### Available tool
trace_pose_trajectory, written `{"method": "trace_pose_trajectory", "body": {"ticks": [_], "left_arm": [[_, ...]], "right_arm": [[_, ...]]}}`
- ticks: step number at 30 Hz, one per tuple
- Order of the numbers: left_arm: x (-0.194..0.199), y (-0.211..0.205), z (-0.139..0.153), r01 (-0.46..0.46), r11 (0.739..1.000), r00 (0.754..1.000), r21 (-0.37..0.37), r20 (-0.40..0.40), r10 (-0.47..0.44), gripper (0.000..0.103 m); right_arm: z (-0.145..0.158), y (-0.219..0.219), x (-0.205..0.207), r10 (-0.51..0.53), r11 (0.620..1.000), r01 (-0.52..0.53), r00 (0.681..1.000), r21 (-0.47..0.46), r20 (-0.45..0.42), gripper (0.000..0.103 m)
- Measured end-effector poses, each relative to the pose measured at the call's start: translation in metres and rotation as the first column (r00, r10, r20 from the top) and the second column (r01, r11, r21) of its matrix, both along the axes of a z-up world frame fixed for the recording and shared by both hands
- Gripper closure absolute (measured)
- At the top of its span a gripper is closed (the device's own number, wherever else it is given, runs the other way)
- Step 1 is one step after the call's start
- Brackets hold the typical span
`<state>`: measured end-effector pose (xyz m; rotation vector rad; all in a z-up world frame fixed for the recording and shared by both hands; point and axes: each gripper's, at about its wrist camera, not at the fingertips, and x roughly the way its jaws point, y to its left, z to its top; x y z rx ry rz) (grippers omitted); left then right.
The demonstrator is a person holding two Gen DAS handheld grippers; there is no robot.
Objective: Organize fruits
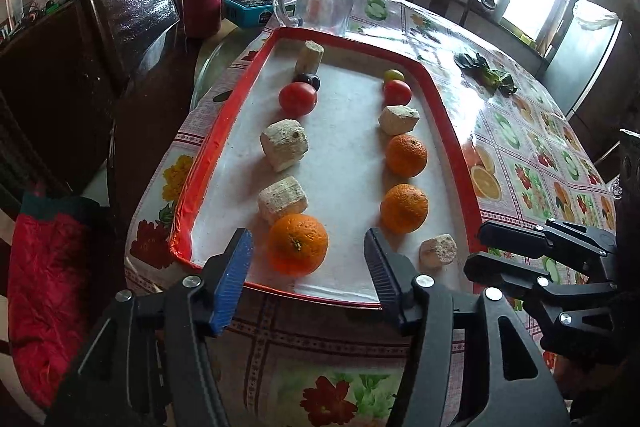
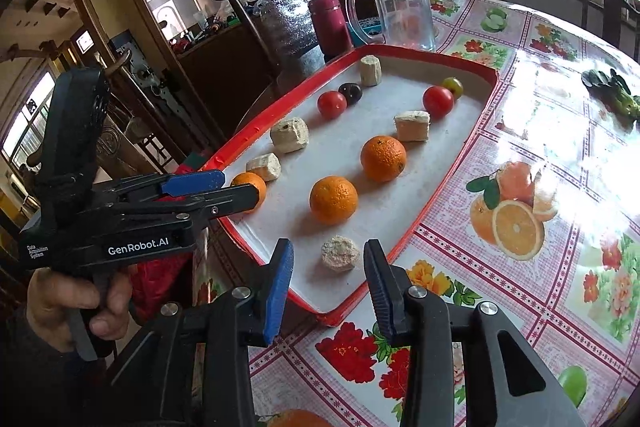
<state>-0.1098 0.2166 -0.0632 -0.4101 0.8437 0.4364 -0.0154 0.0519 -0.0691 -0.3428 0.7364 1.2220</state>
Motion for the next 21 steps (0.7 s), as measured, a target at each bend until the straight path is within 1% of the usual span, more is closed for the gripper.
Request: {"method": "trace_pose_trajectory", "body": {"ticks": [3,6,8,10,12,13,14,15,17,18,20,21], "left_arm": [[-0.004,-0.002,0.003,0.002,1.0,1.0,0.006,0.004,-0.002,0.046],[-0.007,-0.008,0.005,0.012,1.0,1.0,0.028,0.001,-0.012,0.046],[-0.01,-0.013,0.008,0.02,0.999,1.0,0.045,-0.002,-0.02,0.046],[-0.012,-0.017,0.009,0.023,0.998,1.0,0.055,-0.008,-0.022,0.043],[-0.017,-0.022,0.009,0.025,0.998,1.0,0.057,-0.005,-0.025,0.038],[-0.019,-0.023,0.01,0.024,0.998,1.0,0.059,-0.005,-0.024,0.036],[-0.021,-0.025,0.01,0.021,0.998,1.0,0.064,-0.005,-0.021,0.031],[-0.023,-0.027,0.01,0.017,0.997,1.0,0.069,-0.003,-0.017,0.027],[-0.028,-0.031,0.012,0.012,0.997,1.0,0.08,0.003,-0.012,0.024],[-0.03,-0.032,0.012,0.012,0.996,1.0,0.084,0.006,-0.013,0.024],[-0.034,-0.037,0.014,0.019,0.996,1.0,0.092,0.009,-0.02,0.024],[-0.035,-0.04,0.014,0.026,0.995,1.0,0.1,0.008,-0.027,0.024]], "right_arm": [[0.005,-0.007,0.001,-0.013,1.0,0.013,1.0,0.014,0.009,0.063],[0.009,-0.013,0.004,-0.015,0.999,0.014,1.0,0.029,0.013,0.062],[0.011,-0.015,0.004,-0.009,0.999,0.008,1.0,0.034,0.02,0.056],[0.013,-0.016,0.004,0.008,0.999,-0.009,0.999,0.035,0.031,0.052],[0.016,-0.017,0.004,0.023,0.999,-0.024,0.999,0.035,0.05,0.047],[0.017,-0.017,0.004,0.031,0.999,-0.033,0.998,0.035,0.062,0.04],[0.019,-0.018,0.004,0.038,0.999,-0.04,0.996,0.035,0.079,0.034],[0.02,-0.019,0.004,0.044,0.998,-0.048,0.994,0.038,0.097,0.031],[0.025,-0.022,0.005,0.066,0.996,-0.072,0.99,0.047,0.125,0.024],[0.027,-0.023,0.005,0.082,0.995,-0.089,0.988,0.053,0.132,0.022],[0.032,-0.026,0.006,0.114,0.99,-0.124,0.983,0.063,0.145,0.014],[0.034,-0.027,0.006,0.126,0.988,-0.137,0.98,0.064,0.157,0.013]]}}
